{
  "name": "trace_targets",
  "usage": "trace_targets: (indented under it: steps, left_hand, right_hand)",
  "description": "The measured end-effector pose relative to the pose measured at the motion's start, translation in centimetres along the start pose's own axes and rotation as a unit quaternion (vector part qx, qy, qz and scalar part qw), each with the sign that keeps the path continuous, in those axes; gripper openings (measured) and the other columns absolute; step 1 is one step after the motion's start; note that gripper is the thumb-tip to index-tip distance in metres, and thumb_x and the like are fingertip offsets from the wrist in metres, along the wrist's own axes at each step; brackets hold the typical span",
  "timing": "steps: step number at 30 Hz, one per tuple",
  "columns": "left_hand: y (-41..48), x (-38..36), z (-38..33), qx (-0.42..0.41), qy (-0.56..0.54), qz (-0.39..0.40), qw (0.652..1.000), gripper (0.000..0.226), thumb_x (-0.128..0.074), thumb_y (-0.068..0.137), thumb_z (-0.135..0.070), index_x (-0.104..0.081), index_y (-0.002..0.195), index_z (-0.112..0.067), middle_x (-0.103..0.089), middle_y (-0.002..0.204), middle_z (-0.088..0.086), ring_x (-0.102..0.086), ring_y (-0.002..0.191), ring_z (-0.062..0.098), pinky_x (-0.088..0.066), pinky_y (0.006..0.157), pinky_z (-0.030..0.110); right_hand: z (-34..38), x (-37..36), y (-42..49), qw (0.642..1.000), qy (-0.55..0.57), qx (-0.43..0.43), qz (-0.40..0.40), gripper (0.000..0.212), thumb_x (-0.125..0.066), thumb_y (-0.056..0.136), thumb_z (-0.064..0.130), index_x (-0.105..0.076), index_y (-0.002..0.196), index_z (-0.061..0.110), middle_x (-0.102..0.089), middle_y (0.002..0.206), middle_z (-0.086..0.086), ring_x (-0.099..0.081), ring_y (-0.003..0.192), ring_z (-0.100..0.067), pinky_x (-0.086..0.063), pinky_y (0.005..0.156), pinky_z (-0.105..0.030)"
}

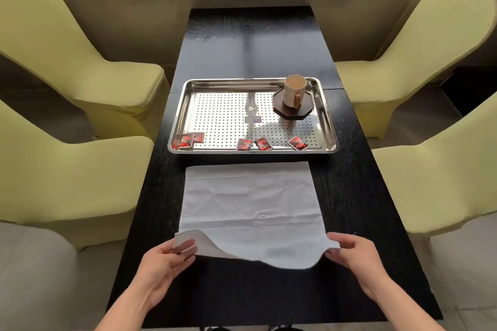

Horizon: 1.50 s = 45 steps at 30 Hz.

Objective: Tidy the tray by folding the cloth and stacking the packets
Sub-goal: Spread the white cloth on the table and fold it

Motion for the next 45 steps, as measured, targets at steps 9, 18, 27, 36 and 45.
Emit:
trace_targets:
  steps: [9, 18, 27, 36, 45]
  left_hand:
    - [1.9, 1.8, 0.4, -0.102, 0.224, -0.121, 0.962, 0.025, -0.06, 0.095, -0.002, -0.077, 0.093, -0.02, -0.072, 0.1, 0.008, -0.064, 0.098, 0.026, -0.054, 0.075, 0.038]
    - [-0.3, 4.8, 3.3, -0.085, 0.406, -0.023, 0.909, 0.019, -0.081, 0.078, -0.006, -0.081, 0.086, -0.024, -0.078, 0.095, -0.009, -0.069, 0.101, 0.016, -0.054, 0.092, 0.04]
    - [-1.1, 5.5, 4.2, -0.074, 0.466, -0.02, 0.881, 0.026, -0.076, 0.081, -0.003, -0.081, 0.079, -0.028, -0.077, 0.084, -0.013, -0.07, 0.09, 0.008, -0.052, 0.088, 0.033]
    - [2.3, 3.4, 1.7, -0.076, 0.375, -0.108, 0.918, 0.021, -0.06, 0.095, -0.015, -0.077, 0.083, -0.018, -0.074, 0.084, 0.005, -0.068, 0.085, 0.027, -0.053, 0.073, 0.041]
    - [3.5, 4.5, 3.1, -0.006, 0.438, -0.116, 0.891, 0.022, -0.061, 0.092, -0.015, -0.07, 0.089, 0.005, -0.069, 0.085, 0.024, -0.064, 0.073, 0.034, -0.046, 0.064, 0.038]
  right_hand:
    - [0.3, 0.0, 1.8, 0.996, -0.052, 0.053, -0.055, 0.011, -0.074, 0.09, 0.017, -0.078, 0.099, 0.013, -0.076, 0.08, -0.005, -0.073, 0.083, -0.022, -0.063, 0.078, -0.04]
    - [-2.5, 2.2, -1.1, 0.97, -0.233, 0.03, 0.055, 0.028, -0.067, 0.089, 0.004, -0.078, 0.082, 0.029, -0.077, 0.091, 0.013, -0.071, 0.087, -0.011, -0.058, 0.063, -0.024]
    - [-2.3, 2.3, -1.7, 0.94, -0.331, 0.053, 0.07, 0.024, -0.066, 0.092, 0.02, -0.07, 0.074, 0.034, -0.071, 0.068, 0.001, -0.063, 0.057, -0.01, -0.048, 0.05, -0.021]
    - [2.9, -2.4, 2.9, 0.956, -0.281, 0.083, 0.016, 0.026, -0.065, 0.093, 0.025, -0.067, 0.071, 0.013, -0.063, 0.065, -0.005, -0.057, 0.062, -0.016, -0.041, 0.059, -0.032]
    - [2.4, -3.1, 4.8, 0.931, -0.361, 0.045, 0.012, 0.021, -0.066, 0.091, 0.027, -0.069, 0.074, 0.016, -0.068, 0.073, -0.001, -0.063, 0.07, -0.017, -0.048, 0.062, -0.032]
Point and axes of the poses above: each hand's wrist, its own y-axis towards the middle knuckle, its own x-axis out of the back of the hand, z = x × y, the point moved 2 cm from there along y, towards the middle knuckle
